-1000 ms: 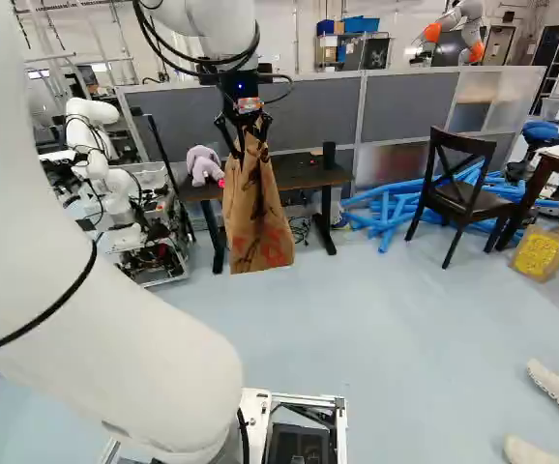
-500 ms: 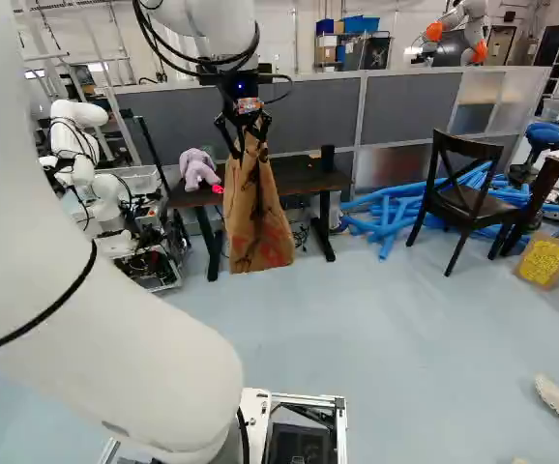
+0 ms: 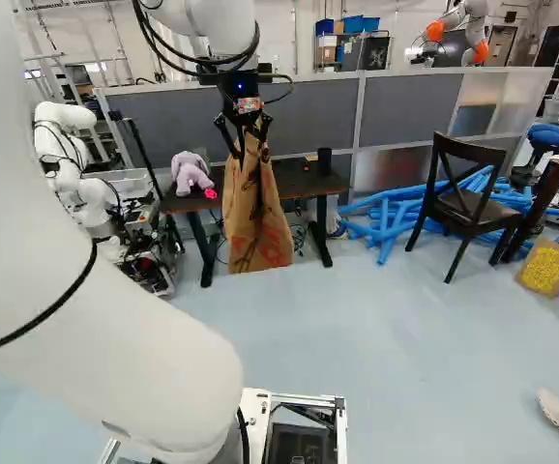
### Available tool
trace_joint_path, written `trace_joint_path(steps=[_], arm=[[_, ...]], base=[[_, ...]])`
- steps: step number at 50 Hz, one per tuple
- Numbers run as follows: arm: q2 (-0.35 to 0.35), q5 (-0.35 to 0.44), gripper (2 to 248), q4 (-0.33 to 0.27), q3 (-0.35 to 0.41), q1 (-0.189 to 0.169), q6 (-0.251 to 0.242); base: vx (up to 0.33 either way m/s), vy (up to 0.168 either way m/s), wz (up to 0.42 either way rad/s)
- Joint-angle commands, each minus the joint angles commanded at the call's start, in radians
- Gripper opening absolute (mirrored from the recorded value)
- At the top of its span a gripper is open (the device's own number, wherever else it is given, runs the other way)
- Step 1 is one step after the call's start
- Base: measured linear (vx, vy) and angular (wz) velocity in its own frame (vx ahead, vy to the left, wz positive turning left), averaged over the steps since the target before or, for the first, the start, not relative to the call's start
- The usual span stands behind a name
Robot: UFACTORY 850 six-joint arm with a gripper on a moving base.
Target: Pick up the bag on the ground and place it on the table
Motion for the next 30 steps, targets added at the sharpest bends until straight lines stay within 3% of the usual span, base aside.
trace_joint_path(steps=[21,30], arm=[[0.000,0.000,21,0.000,0.000,0.000,0.000],[0.000,0.000,21,0.000,0.000,0.000,0.000]], base=[[0.129,-0.070,0.005],[0.144,-0.052,0.131]])
